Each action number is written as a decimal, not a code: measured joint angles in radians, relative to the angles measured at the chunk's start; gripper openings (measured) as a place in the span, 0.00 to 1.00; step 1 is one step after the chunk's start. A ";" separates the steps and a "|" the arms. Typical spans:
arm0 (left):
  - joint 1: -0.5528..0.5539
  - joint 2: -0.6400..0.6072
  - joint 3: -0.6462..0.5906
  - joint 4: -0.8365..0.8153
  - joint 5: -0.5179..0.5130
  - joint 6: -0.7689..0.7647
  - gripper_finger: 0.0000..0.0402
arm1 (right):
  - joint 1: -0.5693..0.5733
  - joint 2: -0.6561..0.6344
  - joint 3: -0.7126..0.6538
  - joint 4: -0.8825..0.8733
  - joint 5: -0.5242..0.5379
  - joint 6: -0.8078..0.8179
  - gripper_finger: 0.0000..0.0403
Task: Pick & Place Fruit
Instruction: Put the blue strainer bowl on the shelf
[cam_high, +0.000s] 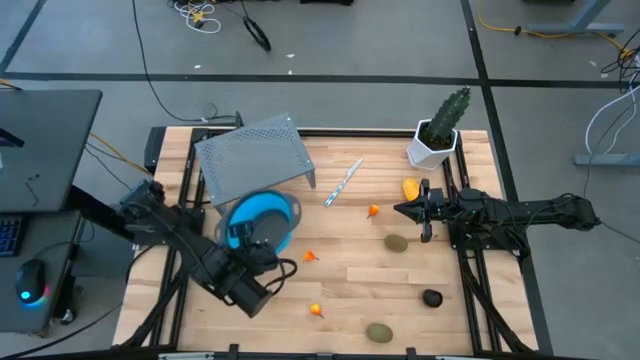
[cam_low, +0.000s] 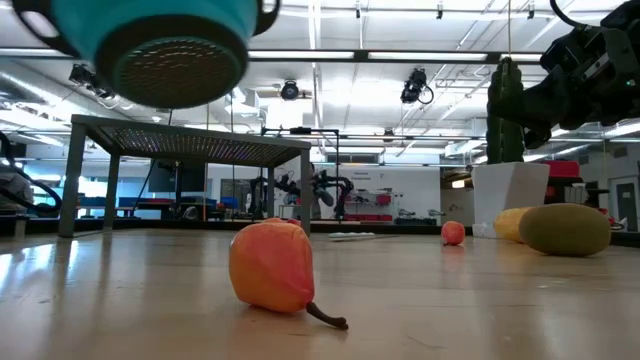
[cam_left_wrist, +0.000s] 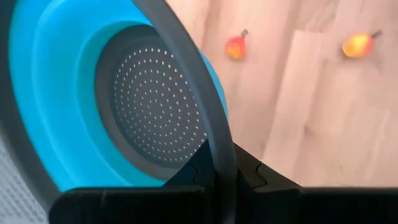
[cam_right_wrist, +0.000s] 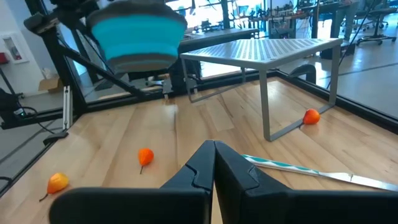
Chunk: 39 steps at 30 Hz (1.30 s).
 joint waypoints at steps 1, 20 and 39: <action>0.010 0.000 0.008 0.000 -0.014 0.030 0.04 | 0.000 0.000 0.000 0.000 0.000 0.000 0.03; 0.234 -0.095 0.026 0.000 -0.079 0.490 0.05 | 0.000 0.000 0.000 0.000 0.000 0.000 0.03; 0.496 -0.383 -0.311 -0.001 -0.001 0.499 0.04 | 0.000 0.000 0.000 0.000 0.000 0.000 0.03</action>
